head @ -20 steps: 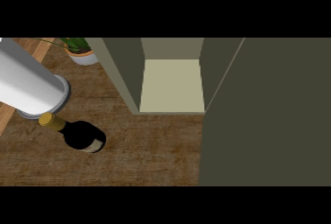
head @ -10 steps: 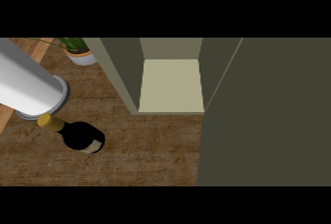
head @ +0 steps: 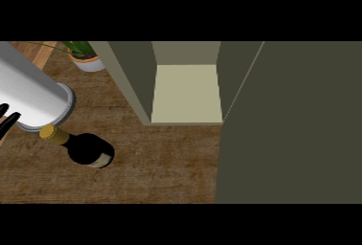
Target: Pick up the wine, place it into the cabinet and close the cabinet
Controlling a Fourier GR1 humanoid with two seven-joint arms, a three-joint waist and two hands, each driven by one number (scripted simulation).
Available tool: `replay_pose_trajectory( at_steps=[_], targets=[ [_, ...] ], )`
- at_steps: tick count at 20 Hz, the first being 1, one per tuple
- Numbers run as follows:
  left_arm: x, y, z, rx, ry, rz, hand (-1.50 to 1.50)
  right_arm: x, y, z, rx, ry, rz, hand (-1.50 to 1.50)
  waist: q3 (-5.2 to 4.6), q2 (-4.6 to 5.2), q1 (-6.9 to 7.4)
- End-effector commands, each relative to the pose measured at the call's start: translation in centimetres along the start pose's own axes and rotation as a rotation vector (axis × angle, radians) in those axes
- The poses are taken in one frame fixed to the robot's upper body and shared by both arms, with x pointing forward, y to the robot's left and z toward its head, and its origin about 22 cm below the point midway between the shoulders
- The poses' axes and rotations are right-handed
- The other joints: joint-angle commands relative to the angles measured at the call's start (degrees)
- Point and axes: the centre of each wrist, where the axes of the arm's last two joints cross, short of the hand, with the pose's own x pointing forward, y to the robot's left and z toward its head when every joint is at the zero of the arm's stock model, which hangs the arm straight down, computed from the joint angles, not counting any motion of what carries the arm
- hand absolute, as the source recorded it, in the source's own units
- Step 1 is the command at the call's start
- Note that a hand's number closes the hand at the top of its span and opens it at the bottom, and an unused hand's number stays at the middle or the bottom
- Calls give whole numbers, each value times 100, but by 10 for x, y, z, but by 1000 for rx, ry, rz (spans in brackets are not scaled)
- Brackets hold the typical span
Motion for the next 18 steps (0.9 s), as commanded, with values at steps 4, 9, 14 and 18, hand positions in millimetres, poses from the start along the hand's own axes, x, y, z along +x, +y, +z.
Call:
replay_pose_trajectory(
  at_steps=[4, 9, 14, 18],
  targets=[
    [-36, 21, -14, -2, 51, 3, -150, 25, 3, 20, 44, -60, -45, -150, 0, 6, -18],
    [-64, 26, -10, 34, 45, -4, -150, 28, 1, 26, 52, -55, -23, -150, 1, 3, -20],
    [-71, 40, -10, 77, 32, -48, -150, 30, 7, 30, 16, -52, -24, -150, 1, -1, -10],
    [-82, 45, -22, 70, 42, -22, -150, 35, 7, 32, 35, -63, -26, -150, 1, -2, -21]
  ],
)
